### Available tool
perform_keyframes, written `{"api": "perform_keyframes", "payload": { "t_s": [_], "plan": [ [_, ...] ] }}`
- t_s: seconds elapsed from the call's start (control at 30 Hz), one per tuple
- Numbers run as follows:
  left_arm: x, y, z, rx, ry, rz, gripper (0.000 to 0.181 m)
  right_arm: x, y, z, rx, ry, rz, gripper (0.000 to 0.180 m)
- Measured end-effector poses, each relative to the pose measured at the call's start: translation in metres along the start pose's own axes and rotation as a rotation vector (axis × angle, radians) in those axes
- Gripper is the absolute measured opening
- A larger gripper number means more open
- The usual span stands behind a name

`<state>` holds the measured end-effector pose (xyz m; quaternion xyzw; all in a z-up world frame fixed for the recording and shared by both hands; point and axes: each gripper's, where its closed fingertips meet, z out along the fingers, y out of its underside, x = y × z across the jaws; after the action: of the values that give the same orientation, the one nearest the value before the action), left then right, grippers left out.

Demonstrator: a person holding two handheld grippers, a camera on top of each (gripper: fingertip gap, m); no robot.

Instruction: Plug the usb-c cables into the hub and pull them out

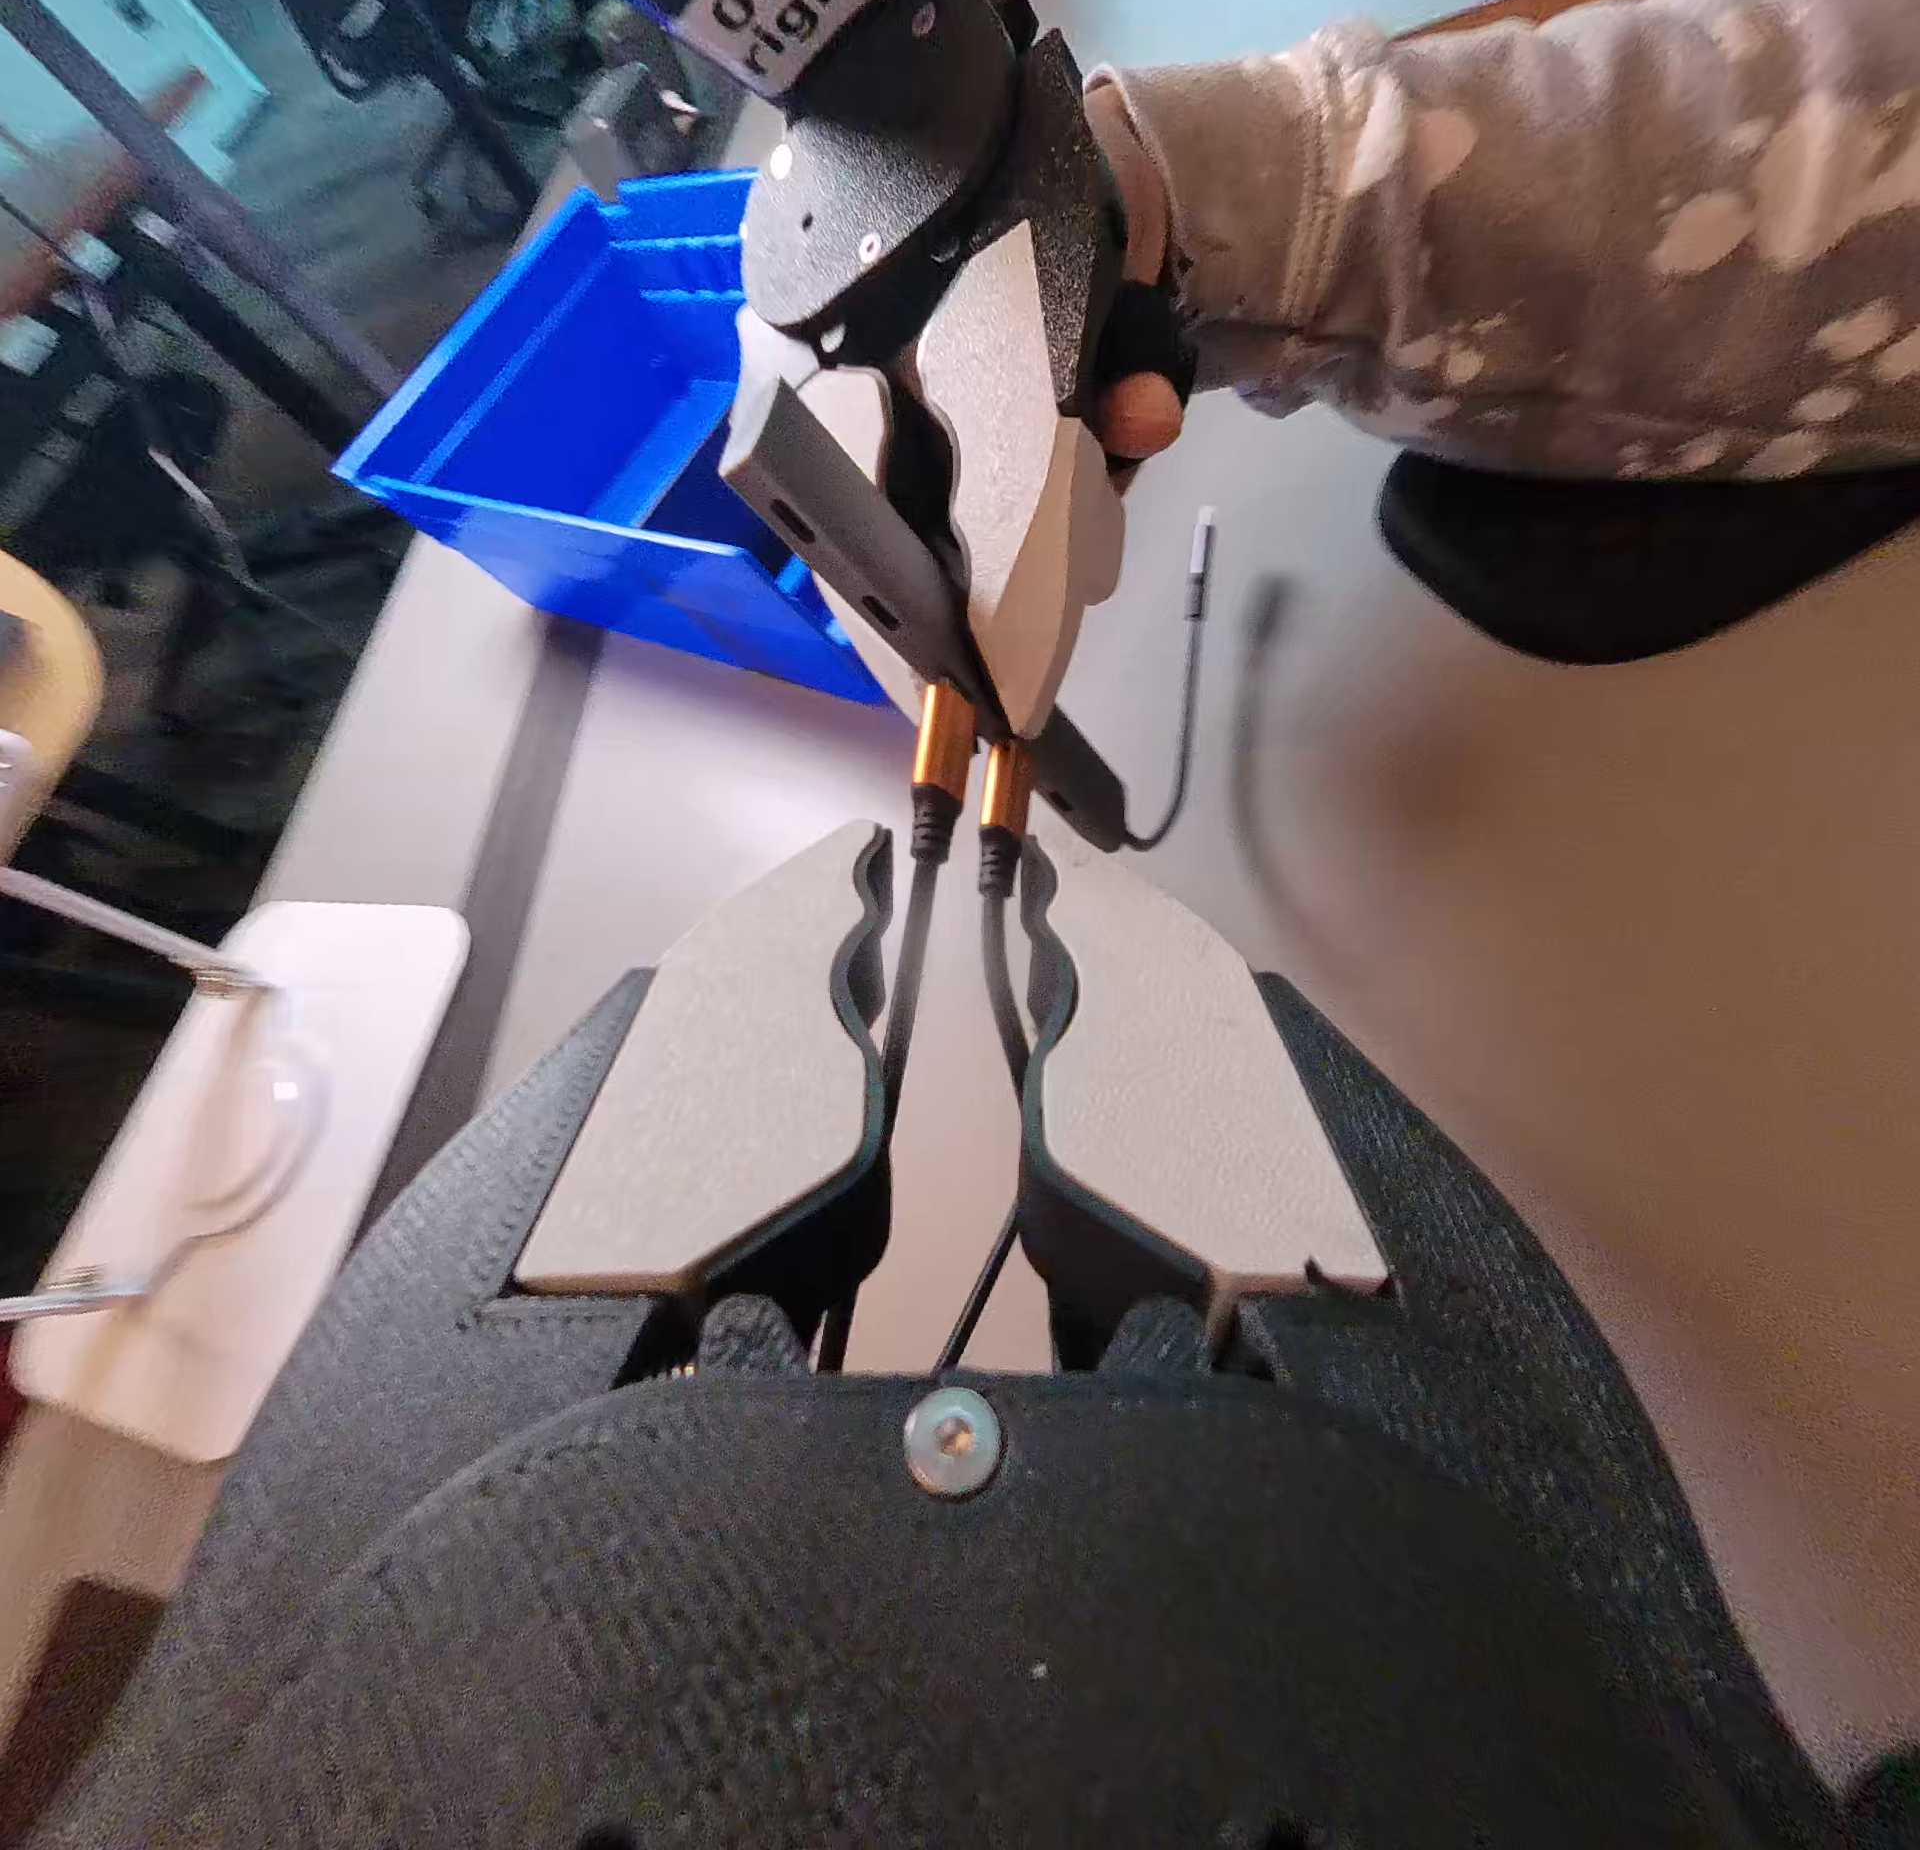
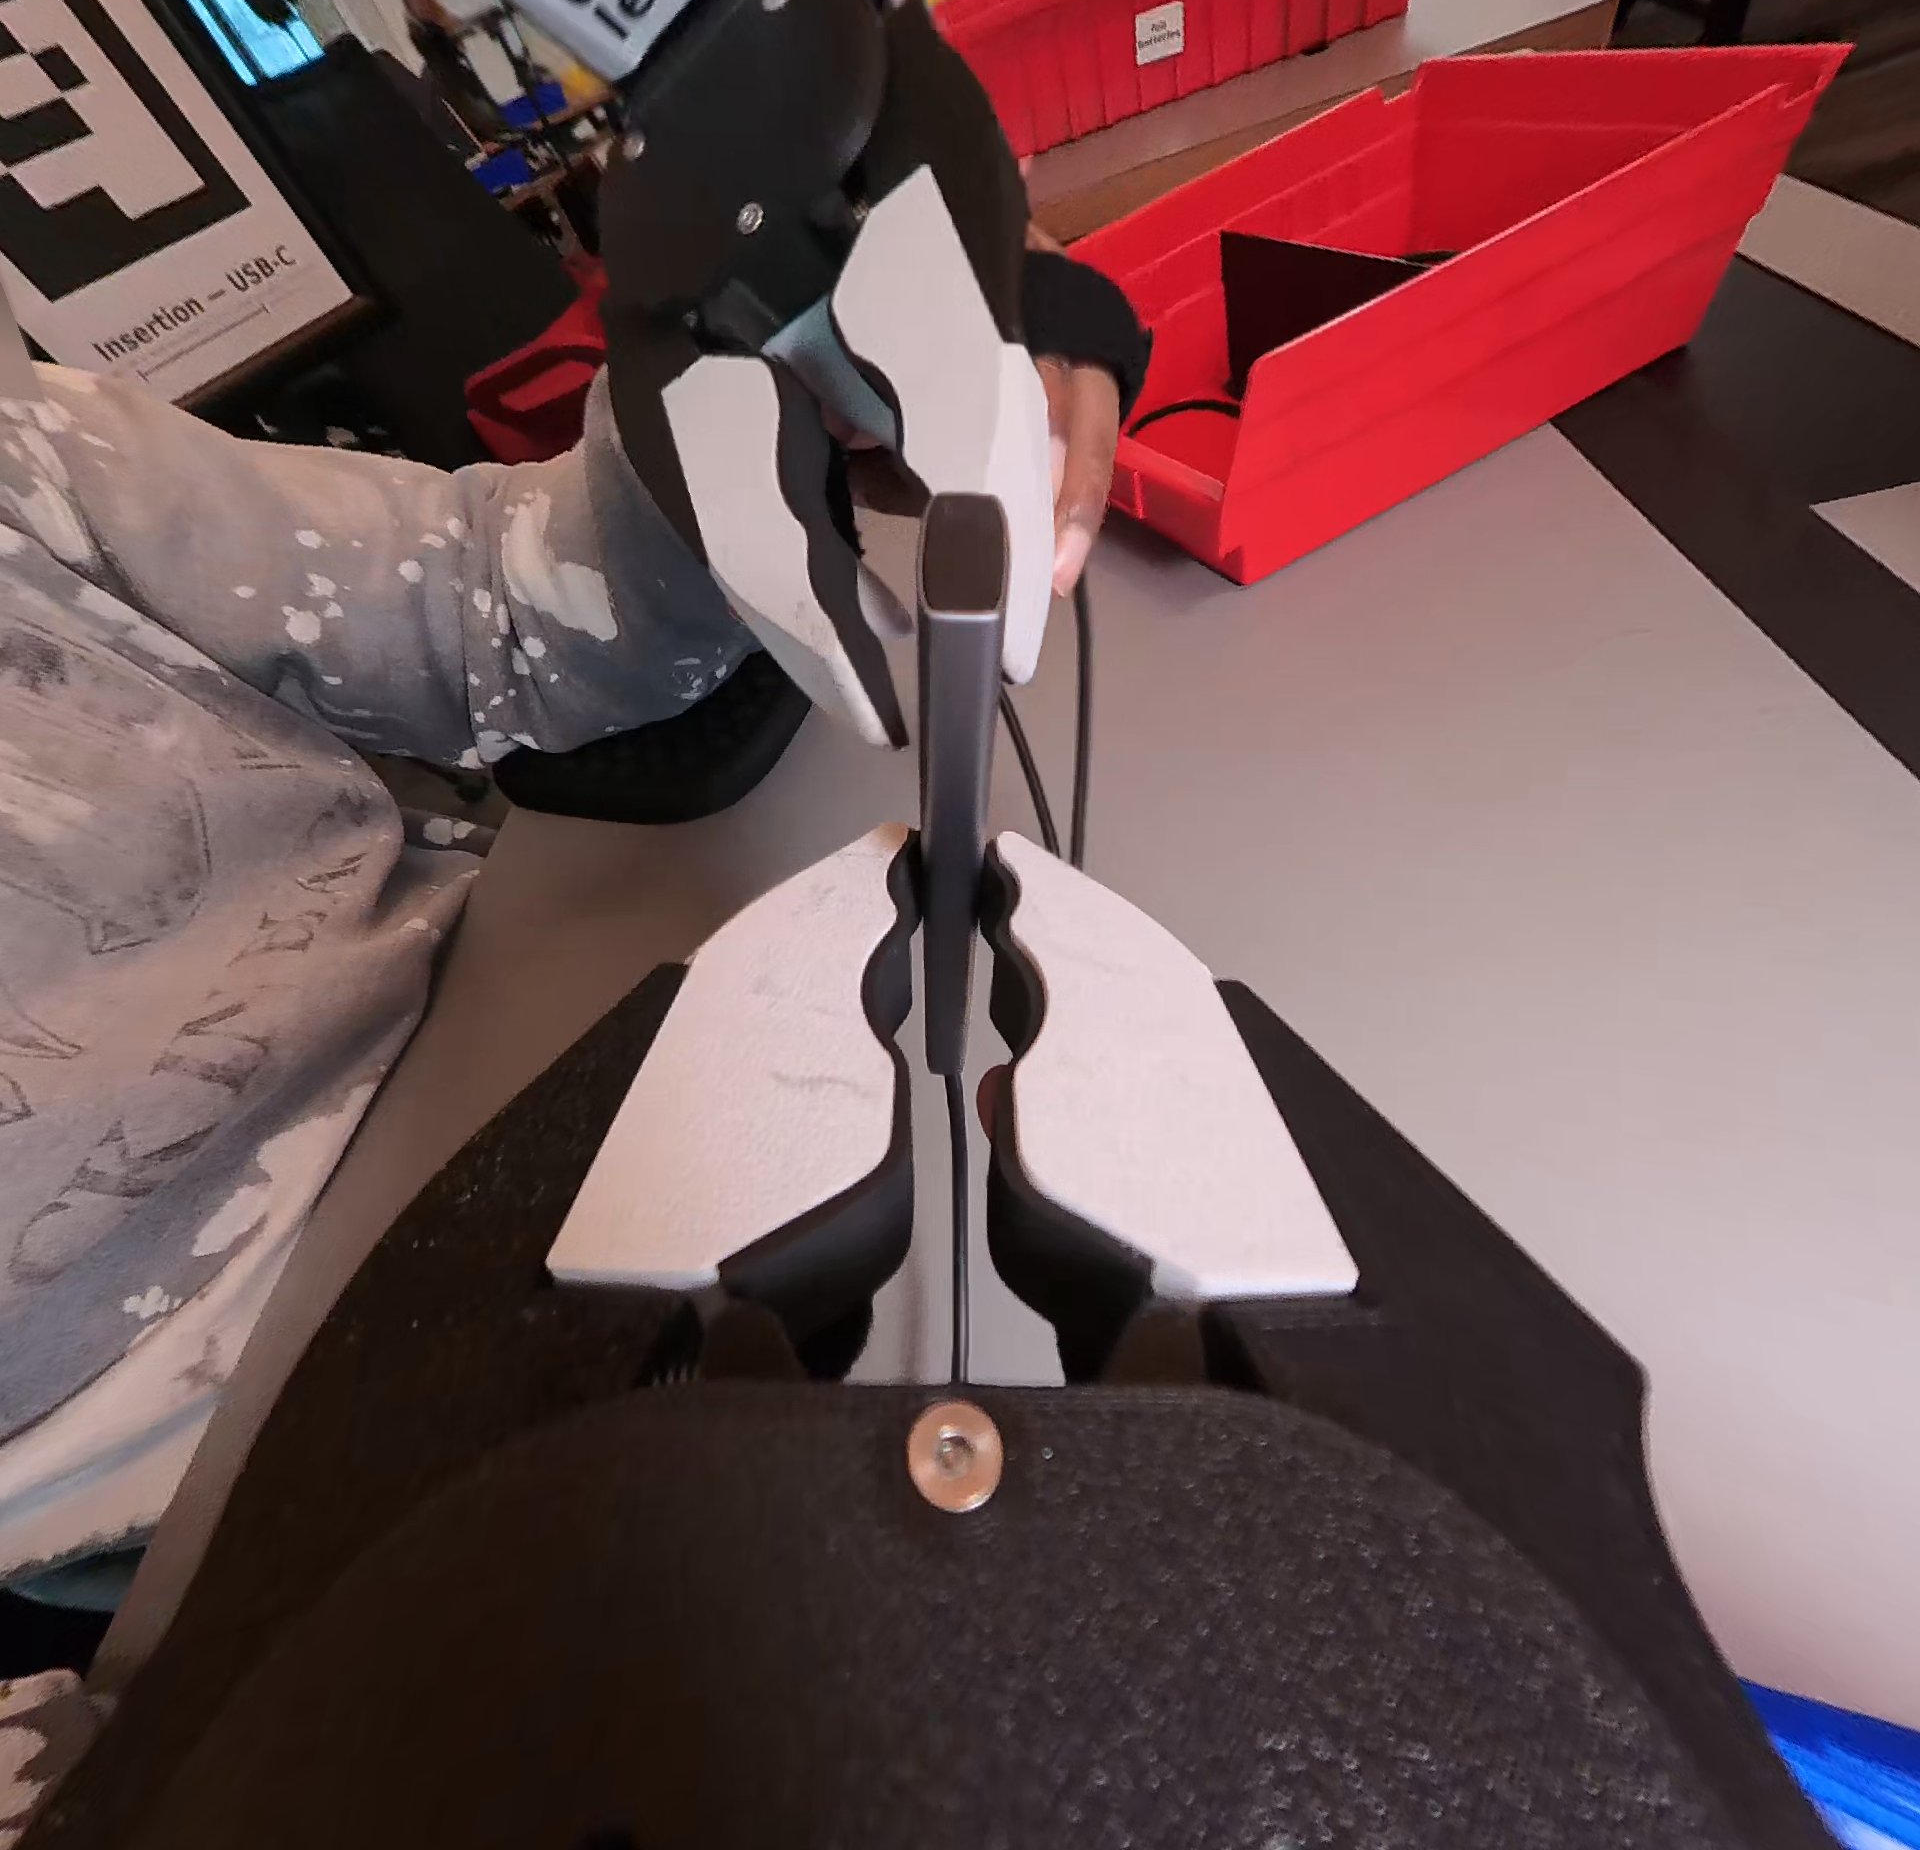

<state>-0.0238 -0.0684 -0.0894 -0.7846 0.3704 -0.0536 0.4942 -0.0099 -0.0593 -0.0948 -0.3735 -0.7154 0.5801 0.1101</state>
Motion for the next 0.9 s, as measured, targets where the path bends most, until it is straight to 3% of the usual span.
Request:
{"api": "perform_keyframes", "payload": {
  "t_s": [0.17, 0.9],
  "plan": [
    [0.004, -0.004, 0.0, 0.053, 0.097, -0.14, 0.008, -0.005, 0.0, 0.006, -0.057, 0.027, -0.064, 0.009],
    [0.018, 0.001, -0.005, -0.075, 0.154, -0.164, 0.007, -0.002, 0.022, 0.039, -0.285, 0.134, -0.224, 0.01]
  ]
}}
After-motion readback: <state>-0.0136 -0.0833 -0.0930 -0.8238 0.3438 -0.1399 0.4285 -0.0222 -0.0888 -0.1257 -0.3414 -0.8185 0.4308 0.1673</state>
